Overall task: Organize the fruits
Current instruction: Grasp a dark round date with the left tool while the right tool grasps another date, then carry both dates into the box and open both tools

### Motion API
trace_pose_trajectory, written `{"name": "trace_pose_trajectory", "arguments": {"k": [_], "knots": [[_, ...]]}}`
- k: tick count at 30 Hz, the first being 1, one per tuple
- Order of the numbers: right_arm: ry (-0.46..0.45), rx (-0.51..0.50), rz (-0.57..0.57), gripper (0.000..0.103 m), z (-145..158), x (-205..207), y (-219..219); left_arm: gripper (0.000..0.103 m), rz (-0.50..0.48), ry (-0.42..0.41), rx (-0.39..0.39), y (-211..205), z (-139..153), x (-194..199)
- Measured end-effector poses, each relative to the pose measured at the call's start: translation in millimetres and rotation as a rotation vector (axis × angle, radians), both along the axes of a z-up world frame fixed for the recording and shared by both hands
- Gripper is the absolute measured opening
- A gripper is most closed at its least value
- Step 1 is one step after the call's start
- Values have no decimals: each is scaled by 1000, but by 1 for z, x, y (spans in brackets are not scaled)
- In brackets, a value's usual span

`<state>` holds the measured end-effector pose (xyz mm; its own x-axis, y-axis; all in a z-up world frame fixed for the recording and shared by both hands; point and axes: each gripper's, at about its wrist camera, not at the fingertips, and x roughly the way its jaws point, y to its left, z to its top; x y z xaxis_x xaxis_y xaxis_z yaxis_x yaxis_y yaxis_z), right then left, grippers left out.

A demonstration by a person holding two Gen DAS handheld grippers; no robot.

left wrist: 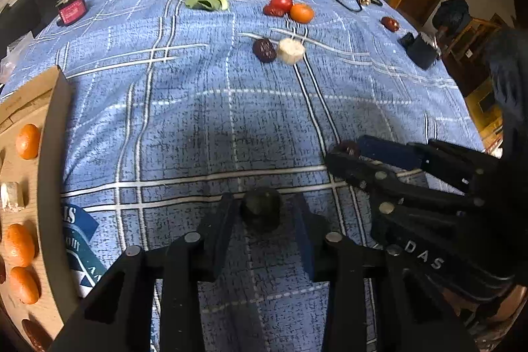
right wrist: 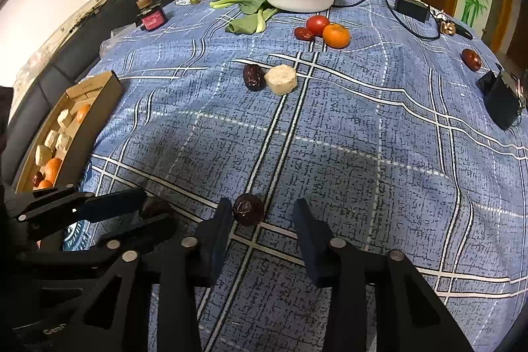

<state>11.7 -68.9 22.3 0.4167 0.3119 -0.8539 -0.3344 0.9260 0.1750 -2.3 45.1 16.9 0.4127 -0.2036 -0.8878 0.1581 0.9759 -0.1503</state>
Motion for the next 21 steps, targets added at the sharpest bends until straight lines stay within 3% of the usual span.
{"name": "trace_pose_trajectory", "arguments": {"k": [2,5,12,17,21], "knots": [[0,-2,3,26,0,0,2,21,-21,-6,26,-3,-1,-1],[7,2,-1,19,1,-1,3,21,-21,4,11,-1,1,-2],[5,39,-23,20,16,-14,2,21,36,-32,-54,21,28,-20],[-8,83,1,20,38,-27,19,21,132,-69,-122,66,56,-43],[-9,122,68,20,54,-38,54,21,224,-86,-101,113,67,-65]]}}
